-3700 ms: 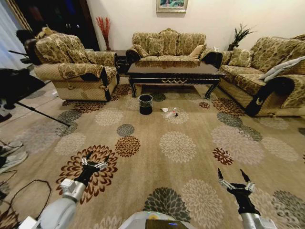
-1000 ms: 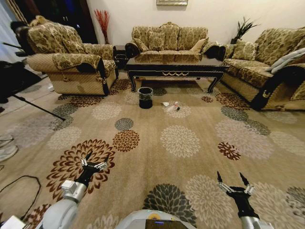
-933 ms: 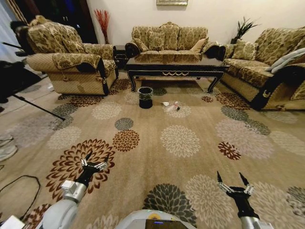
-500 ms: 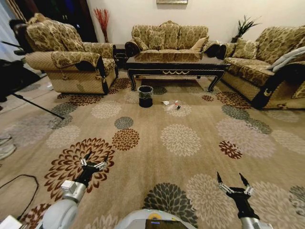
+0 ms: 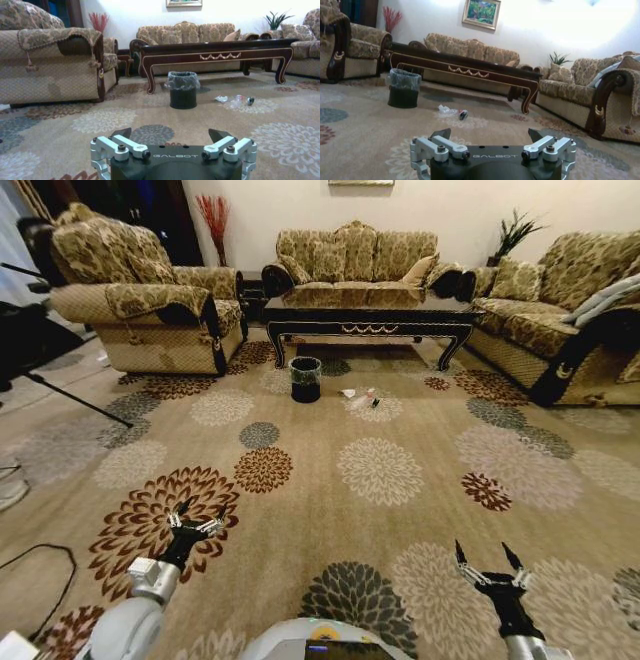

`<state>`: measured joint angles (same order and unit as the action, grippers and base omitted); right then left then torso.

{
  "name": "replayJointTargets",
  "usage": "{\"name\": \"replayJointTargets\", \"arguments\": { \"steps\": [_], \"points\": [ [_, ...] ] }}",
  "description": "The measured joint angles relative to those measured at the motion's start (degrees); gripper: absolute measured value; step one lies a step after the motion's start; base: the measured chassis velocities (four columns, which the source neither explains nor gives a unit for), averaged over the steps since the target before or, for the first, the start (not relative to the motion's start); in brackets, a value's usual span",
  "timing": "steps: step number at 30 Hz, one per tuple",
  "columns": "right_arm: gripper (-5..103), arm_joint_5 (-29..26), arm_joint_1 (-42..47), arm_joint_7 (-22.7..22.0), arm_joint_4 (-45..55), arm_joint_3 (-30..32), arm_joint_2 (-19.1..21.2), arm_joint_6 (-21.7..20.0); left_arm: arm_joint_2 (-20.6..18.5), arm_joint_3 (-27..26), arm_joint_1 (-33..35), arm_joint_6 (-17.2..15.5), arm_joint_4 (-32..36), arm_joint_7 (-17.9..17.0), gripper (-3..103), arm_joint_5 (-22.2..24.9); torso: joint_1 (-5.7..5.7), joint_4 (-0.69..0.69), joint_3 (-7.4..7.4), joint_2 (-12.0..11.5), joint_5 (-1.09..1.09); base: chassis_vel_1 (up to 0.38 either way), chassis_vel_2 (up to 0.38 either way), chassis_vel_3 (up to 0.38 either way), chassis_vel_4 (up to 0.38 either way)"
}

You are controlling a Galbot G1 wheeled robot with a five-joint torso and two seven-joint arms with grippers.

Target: Move to the front of the table and pick up the trash from the floor, then place it into the trash bin.

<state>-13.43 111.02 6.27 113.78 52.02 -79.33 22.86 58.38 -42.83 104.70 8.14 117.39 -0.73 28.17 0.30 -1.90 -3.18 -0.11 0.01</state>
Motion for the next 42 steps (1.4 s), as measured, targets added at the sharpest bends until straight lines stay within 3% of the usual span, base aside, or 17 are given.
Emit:
{"name": "replayJointTargets", "arguments": {
  "steps": [4, 16, 42],
  "points": [
    [100, 0.0, 0.2, 0.0, 0.0, 0.0, 0.0, 0.1, -0.1, 0.0, 0.2, -0.5, 0.0, -0.5, 100, 0.5, -0.1, -0.01, 0.02, 0.0, 0.0, 0.0, 0.0, 0.0, 0.0],
    [100, 0.3, 0.3, 0.1, 0.2, -0.1, 0.0, 0.2, 0.2, 0.0, -0.1, 2.9, -0.3, -1.5, 100, 1.3, -0.13, 0.0, -0.24, 0.0, -0.01, 0.0, 0.0, 0.0, 0.0],
    [100, 1.5, -0.2, 0.6, -0.5, -0.3, -0.4, 0.9, 0.2, 0.2, -1.0, 2.9, -1.8, -2.4, 100, 0.9, -0.09, 0.0, -0.51, 0.0, -0.01, -0.014, 0.015, 0.016, -0.013]
  ]
}}
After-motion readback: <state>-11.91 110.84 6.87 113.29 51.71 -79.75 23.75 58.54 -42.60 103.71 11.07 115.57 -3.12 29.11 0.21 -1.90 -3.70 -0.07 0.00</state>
